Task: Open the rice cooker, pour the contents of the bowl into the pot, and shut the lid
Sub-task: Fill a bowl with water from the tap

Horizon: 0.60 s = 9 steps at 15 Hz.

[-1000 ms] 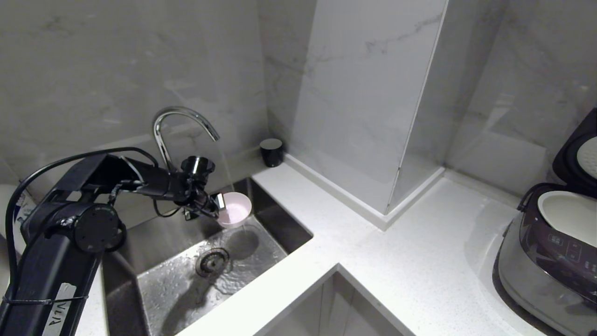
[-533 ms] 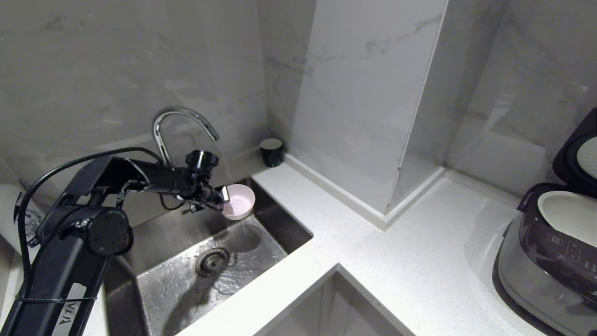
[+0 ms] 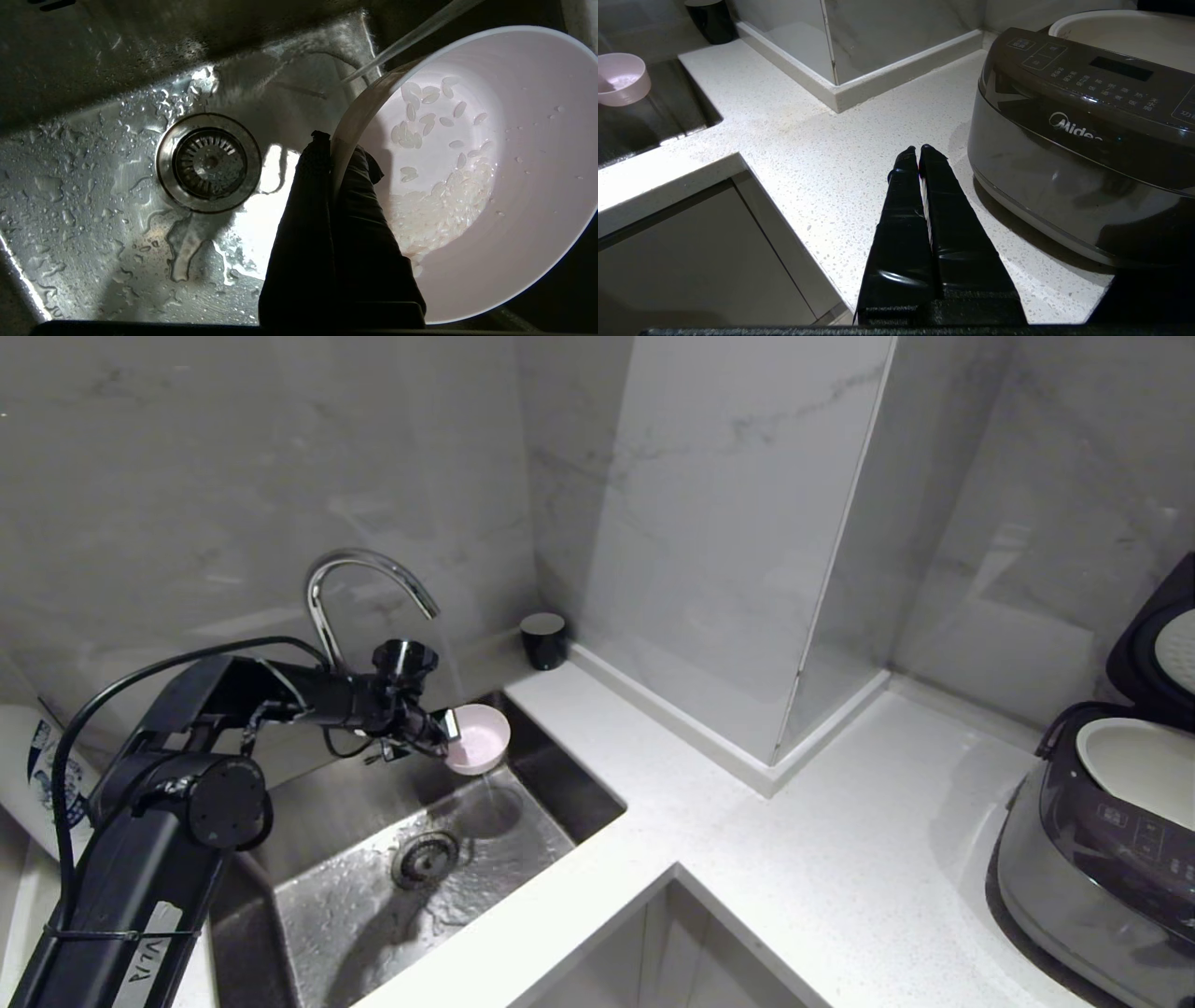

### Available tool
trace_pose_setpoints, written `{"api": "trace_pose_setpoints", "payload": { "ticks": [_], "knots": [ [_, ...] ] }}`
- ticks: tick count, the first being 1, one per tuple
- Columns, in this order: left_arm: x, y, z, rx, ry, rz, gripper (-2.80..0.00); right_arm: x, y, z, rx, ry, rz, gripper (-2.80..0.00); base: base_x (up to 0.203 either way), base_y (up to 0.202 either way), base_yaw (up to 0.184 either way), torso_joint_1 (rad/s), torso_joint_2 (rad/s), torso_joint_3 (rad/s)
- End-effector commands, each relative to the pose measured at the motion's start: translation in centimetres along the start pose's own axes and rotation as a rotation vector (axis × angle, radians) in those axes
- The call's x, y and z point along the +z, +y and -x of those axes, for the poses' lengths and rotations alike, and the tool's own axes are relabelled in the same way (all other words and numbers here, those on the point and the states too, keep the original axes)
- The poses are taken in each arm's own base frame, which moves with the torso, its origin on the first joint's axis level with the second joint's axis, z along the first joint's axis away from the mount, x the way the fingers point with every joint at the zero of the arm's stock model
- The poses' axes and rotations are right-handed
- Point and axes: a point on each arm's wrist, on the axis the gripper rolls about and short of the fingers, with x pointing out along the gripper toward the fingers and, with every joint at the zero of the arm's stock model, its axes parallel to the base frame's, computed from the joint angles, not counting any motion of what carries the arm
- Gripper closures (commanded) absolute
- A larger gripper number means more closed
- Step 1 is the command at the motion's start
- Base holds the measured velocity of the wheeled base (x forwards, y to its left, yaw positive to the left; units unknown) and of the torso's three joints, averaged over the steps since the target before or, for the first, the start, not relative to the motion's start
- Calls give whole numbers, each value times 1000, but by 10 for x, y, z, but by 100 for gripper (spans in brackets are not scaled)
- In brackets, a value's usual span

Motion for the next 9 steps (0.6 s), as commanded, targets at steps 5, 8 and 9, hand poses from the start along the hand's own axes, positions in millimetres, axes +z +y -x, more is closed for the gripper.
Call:
{"api": "trace_pose_setpoints", "payload": {
  "ticks": [5,8,9],
  "knots": [
    [2,5,-1,9,-7,12,0,0,0,0,0,0,0,0,0,0,0,0,0,0],
    [1,16,-8,29,2,24,0,0,0,0,0,0,0,0,0,0,0,0,0,0],
    [2,18,-8,32,3,27,0,0,0,0,0,0,0,0,0,0,0,0,0,0]
  ]
}}
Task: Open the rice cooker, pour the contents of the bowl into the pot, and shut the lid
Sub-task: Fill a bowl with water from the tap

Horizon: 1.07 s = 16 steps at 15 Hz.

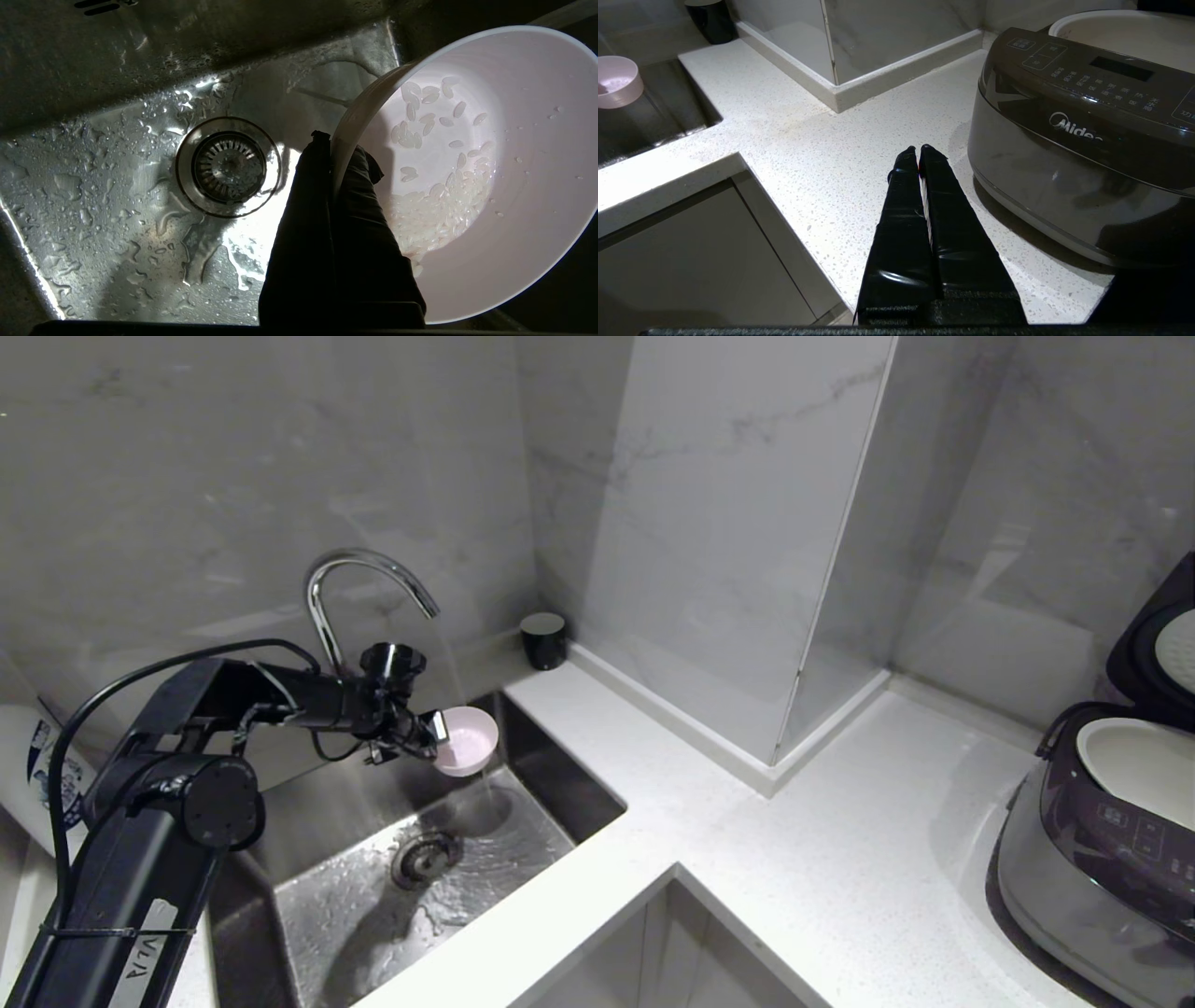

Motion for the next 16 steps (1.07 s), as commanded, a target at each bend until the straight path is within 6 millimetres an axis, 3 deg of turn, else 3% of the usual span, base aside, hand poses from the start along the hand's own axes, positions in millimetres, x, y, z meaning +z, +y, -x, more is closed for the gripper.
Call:
{"api": "trace_pose_setpoints", "payload": {
  "ticks": [1,5,10,16],
  "knots": [
    [-1,3,-3,7,4,6,0,0,0,0,0,0,0,0,0,0,0,0,0,0],
    [1,1,-1,5,-4,14,0,0,0,0,0,0,0,0,0,0,0,0,0,0],
    [2,-2,13,55,26,161,0,0,0,0,0,0,0,0,0,0,0,0,0,0],
    [1,-3,7,91,-27,231,0,0,0,0,0,0,0,0,0,0,0,0,0,0]
  ]
}}
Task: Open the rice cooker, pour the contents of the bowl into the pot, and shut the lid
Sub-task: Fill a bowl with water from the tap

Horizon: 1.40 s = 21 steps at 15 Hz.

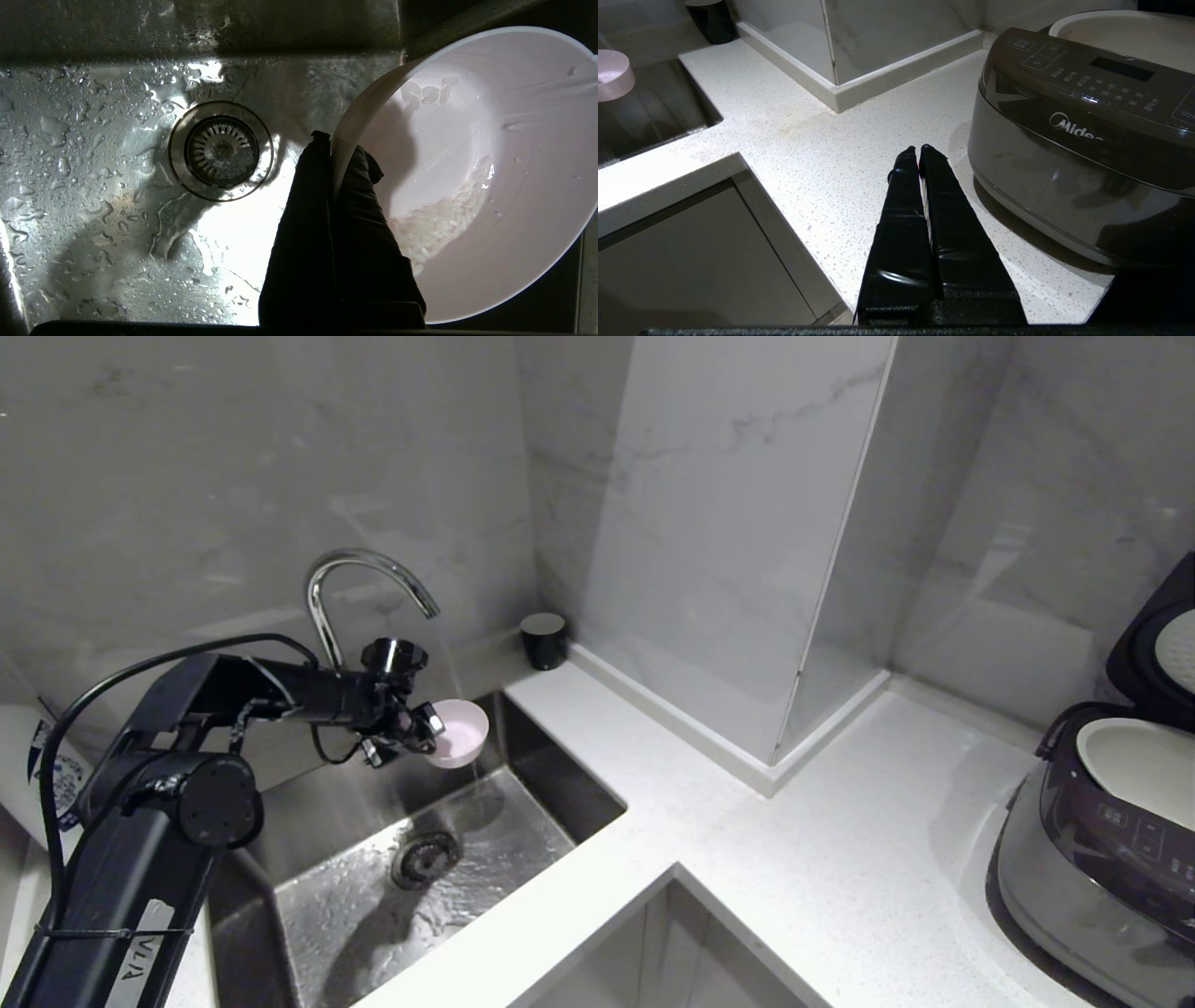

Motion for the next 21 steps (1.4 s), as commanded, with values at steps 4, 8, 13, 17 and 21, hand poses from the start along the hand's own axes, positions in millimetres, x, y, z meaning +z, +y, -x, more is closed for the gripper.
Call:
{"api": "trace_pose_setpoints", "payload": {
  "ticks": [4,8,13,17,21],
  "knots": [
    [-3,-5,-2,-5,-18,-2,0,0,0,0,0,0,0,0,0,0,0,0,0,0],
    [-1,-3,-2,-4,-26,5,0,0,0,0,0,0,0,0,0,0,0,0,0,0],
    [0,2,-6,25,-38,14,0,0,0,0,0,0,0,0,0,0,0,0,0,0],
    [1,1,-4,21,-41,13,0,0,0,0,0,0,0,0,0,0,0,0,0,0],
    [1,0,-4,14,-52,15,0,0,0,0,0,0,0,0,0,0,0,0,0,0]
  ]
}}
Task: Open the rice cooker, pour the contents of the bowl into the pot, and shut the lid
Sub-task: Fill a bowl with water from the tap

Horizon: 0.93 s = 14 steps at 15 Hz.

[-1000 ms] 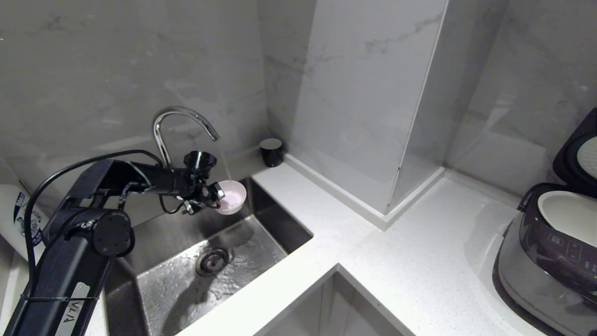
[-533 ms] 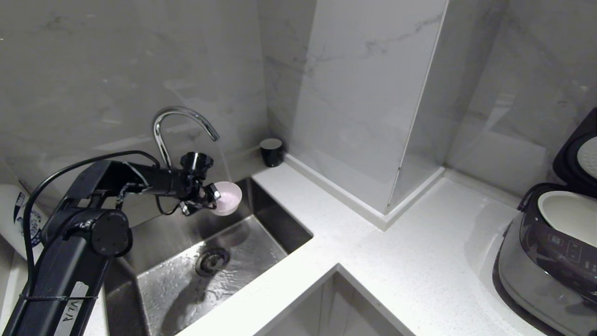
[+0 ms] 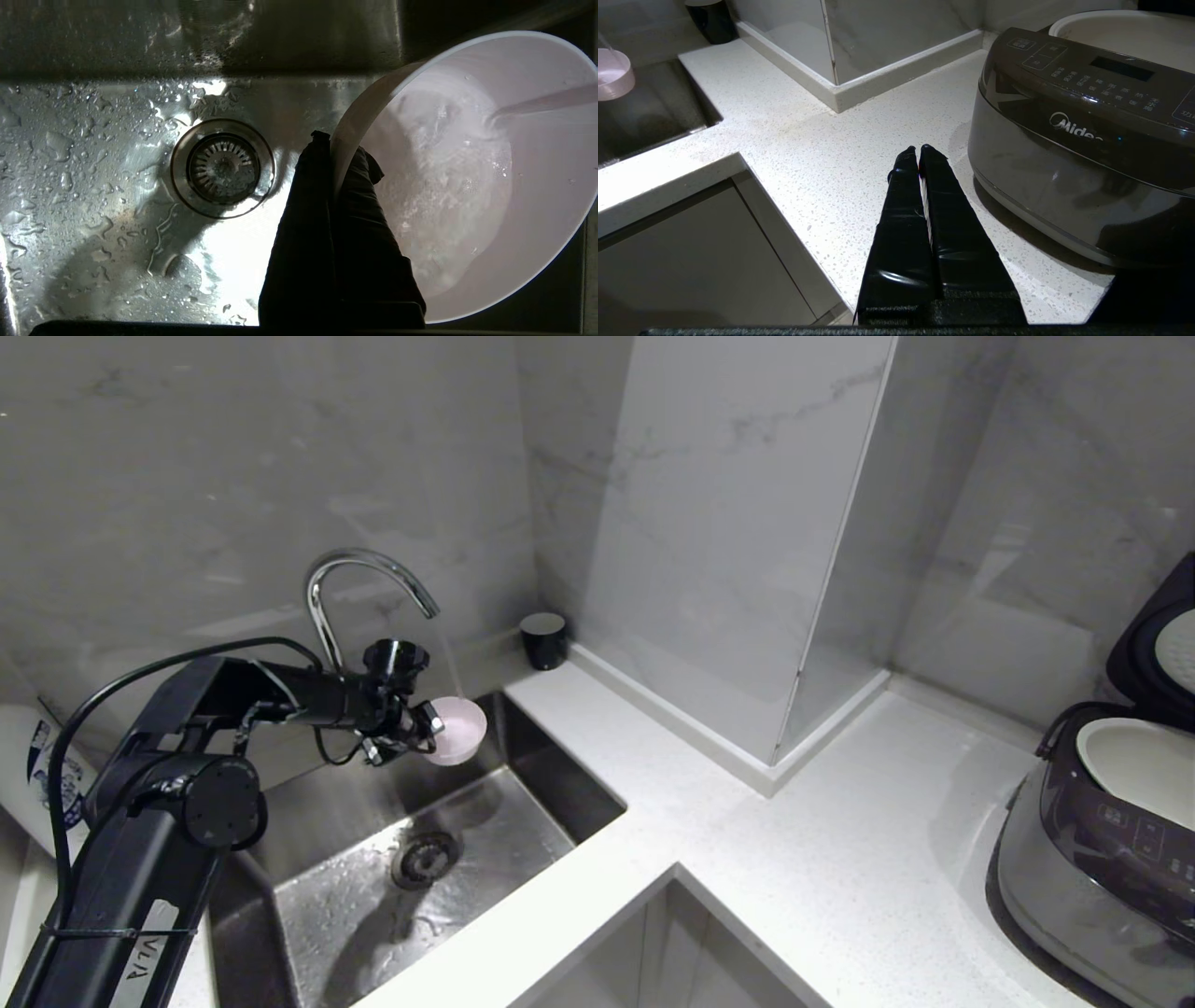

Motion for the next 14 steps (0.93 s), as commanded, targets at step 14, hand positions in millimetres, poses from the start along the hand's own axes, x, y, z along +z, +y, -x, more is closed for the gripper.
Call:
{"api": "trace_pose_setpoints", "payload": {
  "ticks": [14],
  "knots": [
    [0,0,1,0,-2,4,0,0,0,0,0,0,0,0,0,0,0,0,0,0]
  ]
}}
